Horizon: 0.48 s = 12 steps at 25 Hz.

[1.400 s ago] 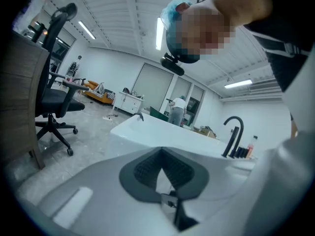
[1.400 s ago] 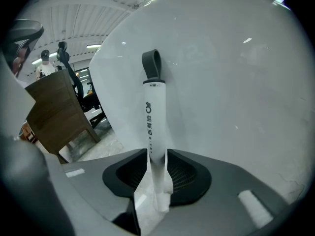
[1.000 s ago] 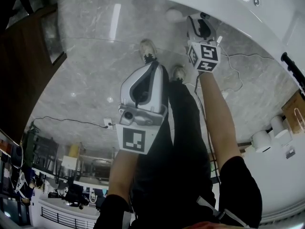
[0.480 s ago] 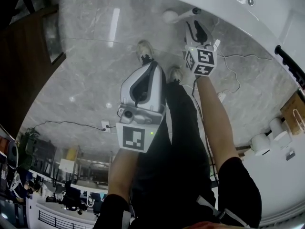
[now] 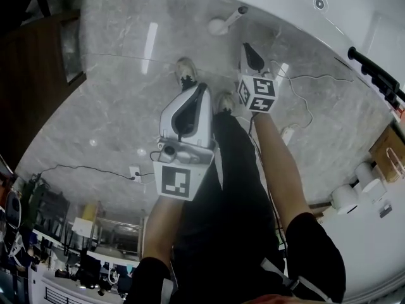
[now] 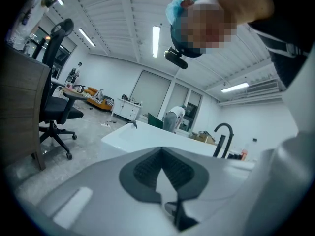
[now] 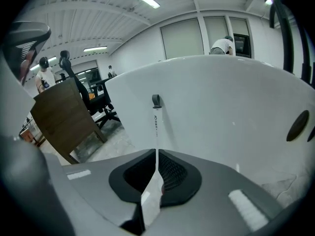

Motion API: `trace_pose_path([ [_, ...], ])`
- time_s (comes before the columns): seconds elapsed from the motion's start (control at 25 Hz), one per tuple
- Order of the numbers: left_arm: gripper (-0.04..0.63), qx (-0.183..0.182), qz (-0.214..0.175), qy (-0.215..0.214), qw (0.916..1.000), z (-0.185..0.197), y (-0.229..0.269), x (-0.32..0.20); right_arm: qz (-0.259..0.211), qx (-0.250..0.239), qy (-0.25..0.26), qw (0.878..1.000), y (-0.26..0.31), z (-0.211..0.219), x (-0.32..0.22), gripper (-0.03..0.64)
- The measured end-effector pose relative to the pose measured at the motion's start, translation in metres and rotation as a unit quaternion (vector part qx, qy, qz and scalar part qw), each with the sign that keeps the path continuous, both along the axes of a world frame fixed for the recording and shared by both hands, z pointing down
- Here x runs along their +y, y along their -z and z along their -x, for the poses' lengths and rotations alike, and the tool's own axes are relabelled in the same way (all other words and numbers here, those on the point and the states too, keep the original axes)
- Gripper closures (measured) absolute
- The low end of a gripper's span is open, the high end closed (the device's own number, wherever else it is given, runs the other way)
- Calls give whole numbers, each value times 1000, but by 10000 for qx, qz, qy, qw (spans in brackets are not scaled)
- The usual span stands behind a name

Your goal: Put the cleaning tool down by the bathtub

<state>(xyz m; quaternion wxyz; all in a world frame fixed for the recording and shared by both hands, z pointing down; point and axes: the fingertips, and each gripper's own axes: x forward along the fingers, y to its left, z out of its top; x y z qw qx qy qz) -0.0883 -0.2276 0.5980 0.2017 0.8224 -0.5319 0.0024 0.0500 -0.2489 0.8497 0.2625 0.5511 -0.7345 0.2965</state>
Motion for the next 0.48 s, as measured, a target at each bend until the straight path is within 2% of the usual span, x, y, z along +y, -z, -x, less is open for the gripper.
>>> trace_pose_path([
  [0.16, 589, -45, -234, -14, 9997, -14, 20, 8, 31, -109, -29, 9999, 16, -8, 15, 617],
  [0.48, 589, -149, -253, -144, 9995, -39, 48, 37, -10, -401, -269, 9988, 69, -27, 50, 617],
])
